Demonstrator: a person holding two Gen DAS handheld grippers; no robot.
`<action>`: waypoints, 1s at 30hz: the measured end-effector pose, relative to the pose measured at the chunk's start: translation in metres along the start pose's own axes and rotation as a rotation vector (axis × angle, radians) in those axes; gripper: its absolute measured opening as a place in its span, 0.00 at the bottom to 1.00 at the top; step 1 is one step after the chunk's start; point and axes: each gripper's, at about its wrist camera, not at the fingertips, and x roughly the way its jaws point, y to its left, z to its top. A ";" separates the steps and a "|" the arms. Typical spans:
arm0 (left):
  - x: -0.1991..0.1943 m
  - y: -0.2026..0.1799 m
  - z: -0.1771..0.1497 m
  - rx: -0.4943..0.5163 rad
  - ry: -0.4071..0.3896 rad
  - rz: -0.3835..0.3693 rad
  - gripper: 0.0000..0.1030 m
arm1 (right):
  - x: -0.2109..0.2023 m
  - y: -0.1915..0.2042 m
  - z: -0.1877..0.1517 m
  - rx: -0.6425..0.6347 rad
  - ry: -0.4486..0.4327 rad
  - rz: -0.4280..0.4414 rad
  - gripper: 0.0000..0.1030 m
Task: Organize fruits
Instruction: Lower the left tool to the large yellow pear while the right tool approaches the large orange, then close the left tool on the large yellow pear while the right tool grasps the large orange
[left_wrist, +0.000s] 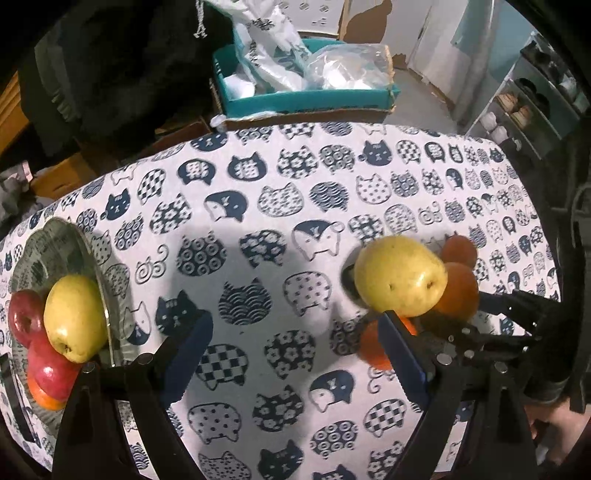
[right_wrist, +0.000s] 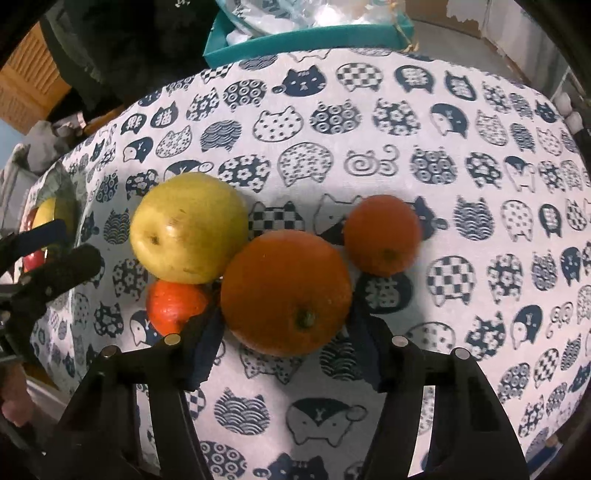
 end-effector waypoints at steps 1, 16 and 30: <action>0.000 -0.003 0.001 0.003 -0.002 -0.003 0.89 | -0.005 -0.004 -0.002 0.003 -0.008 -0.010 0.61; 0.014 -0.051 0.013 0.044 0.016 -0.048 0.89 | -0.032 -0.059 -0.022 0.101 -0.056 -0.101 0.61; 0.039 -0.099 0.014 0.102 0.059 -0.092 0.89 | -0.048 -0.098 -0.029 0.176 -0.105 -0.153 0.61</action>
